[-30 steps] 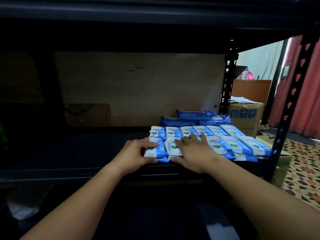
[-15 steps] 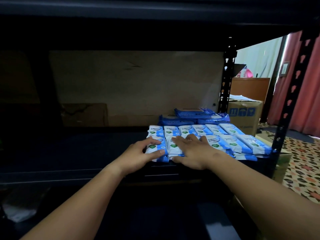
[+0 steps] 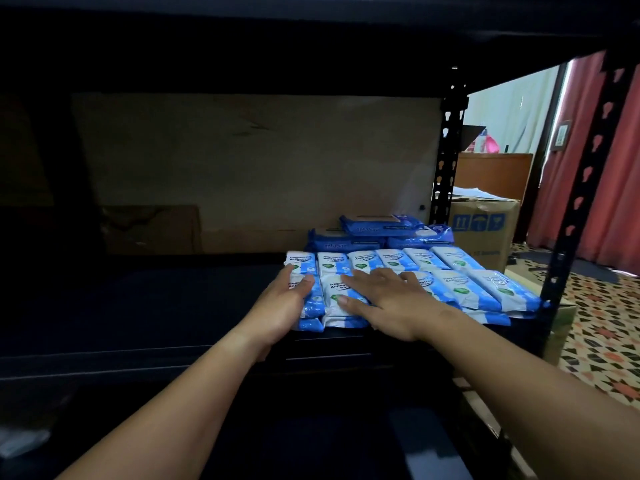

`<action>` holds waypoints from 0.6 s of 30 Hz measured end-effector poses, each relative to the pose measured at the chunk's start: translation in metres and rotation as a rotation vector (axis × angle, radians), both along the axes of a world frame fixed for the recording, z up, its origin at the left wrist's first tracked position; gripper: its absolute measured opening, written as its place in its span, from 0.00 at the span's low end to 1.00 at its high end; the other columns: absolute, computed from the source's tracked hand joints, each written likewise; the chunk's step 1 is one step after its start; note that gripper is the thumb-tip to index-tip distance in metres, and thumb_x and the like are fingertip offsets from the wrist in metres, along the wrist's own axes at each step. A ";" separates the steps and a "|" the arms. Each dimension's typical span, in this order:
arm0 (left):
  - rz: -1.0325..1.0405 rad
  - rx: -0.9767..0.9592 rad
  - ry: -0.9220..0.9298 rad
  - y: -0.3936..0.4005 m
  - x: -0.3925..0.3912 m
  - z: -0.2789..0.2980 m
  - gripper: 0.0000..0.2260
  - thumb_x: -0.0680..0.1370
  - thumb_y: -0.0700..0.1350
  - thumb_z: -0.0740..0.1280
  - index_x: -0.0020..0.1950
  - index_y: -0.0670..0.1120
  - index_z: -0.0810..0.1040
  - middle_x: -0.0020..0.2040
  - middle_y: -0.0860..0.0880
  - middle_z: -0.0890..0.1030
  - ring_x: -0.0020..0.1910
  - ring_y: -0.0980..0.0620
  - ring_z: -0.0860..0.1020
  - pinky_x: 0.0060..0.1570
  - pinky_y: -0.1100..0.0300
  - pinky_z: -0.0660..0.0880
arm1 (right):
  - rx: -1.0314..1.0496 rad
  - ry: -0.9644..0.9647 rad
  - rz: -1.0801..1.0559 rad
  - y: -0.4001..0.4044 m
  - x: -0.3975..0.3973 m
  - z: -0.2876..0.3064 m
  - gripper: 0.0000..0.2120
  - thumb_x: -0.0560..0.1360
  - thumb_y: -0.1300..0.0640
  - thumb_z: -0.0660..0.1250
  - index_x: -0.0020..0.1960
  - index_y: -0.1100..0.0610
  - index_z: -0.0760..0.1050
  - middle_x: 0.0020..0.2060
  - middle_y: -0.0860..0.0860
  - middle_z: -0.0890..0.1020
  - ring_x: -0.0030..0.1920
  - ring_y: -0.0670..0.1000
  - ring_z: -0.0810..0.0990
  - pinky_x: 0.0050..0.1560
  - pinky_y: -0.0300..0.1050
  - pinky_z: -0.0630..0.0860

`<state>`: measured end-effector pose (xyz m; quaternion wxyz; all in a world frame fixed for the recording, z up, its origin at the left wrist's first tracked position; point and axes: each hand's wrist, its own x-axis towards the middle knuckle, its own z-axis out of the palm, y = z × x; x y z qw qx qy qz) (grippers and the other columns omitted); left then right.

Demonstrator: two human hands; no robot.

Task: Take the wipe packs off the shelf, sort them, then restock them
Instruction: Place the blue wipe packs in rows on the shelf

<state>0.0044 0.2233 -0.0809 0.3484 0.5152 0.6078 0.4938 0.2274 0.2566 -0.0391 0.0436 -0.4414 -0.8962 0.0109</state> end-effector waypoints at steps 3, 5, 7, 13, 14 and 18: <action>-0.045 -0.019 -0.070 0.006 -0.002 -0.007 0.39 0.68 0.60 0.73 0.78 0.62 0.63 0.76 0.57 0.69 0.69 0.53 0.75 0.69 0.48 0.72 | 0.045 0.006 0.006 0.003 0.000 -0.008 0.33 0.79 0.29 0.40 0.81 0.39 0.48 0.81 0.42 0.52 0.81 0.50 0.49 0.78 0.59 0.48; -0.035 -0.013 -0.062 -0.002 0.010 0.004 0.40 0.70 0.54 0.70 0.80 0.57 0.59 0.76 0.56 0.67 0.69 0.53 0.74 0.70 0.49 0.71 | 0.075 0.015 0.004 0.004 0.000 -0.011 0.32 0.80 0.30 0.40 0.81 0.39 0.48 0.81 0.41 0.53 0.80 0.51 0.50 0.77 0.59 0.49; -0.009 -0.007 -0.078 -0.007 0.017 0.010 0.38 0.73 0.50 0.70 0.81 0.55 0.59 0.77 0.56 0.66 0.70 0.54 0.72 0.71 0.52 0.69 | 0.064 0.030 0.009 0.005 0.001 -0.010 0.32 0.80 0.30 0.41 0.81 0.38 0.48 0.81 0.41 0.53 0.80 0.50 0.50 0.77 0.58 0.49; -0.008 0.032 -0.227 -0.015 0.025 0.020 0.18 0.80 0.35 0.67 0.62 0.57 0.72 0.46 0.59 0.83 0.45 0.58 0.85 0.49 0.56 0.80 | -0.113 0.588 -0.047 0.009 0.029 0.007 0.38 0.74 0.23 0.47 0.79 0.38 0.60 0.77 0.43 0.66 0.74 0.47 0.68 0.74 0.53 0.64; 0.000 0.019 -0.280 -0.016 0.024 0.022 0.17 0.80 0.36 0.67 0.61 0.56 0.71 0.45 0.59 0.83 0.46 0.56 0.84 0.49 0.55 0.79 | -0.074 0.614 -0.097 0.014 0.040 0.010 0.38 0.73 0.24 0.48 0.78 0.40 0.62 0.76 0.44 0.68 0.73 0.48 0.69 0.73 0.52 0.65; -0.001 -0.066 -0.405 -0.014 0.009 0.030 0.40 0.77 0.41 0.71 0.82 0.54 0.51 0.75 0.43 0.70 0.63 0.44 0.78 0.62 0.47 0.76 | 0.034 0.355 -0.359 0.040 0.092 0.012 0.43 0.70 0.21 0.45 0.79 0.42 0.62 0.77 0.46 0.66 0.76 0.52 0.65 0.73 0.55 0.64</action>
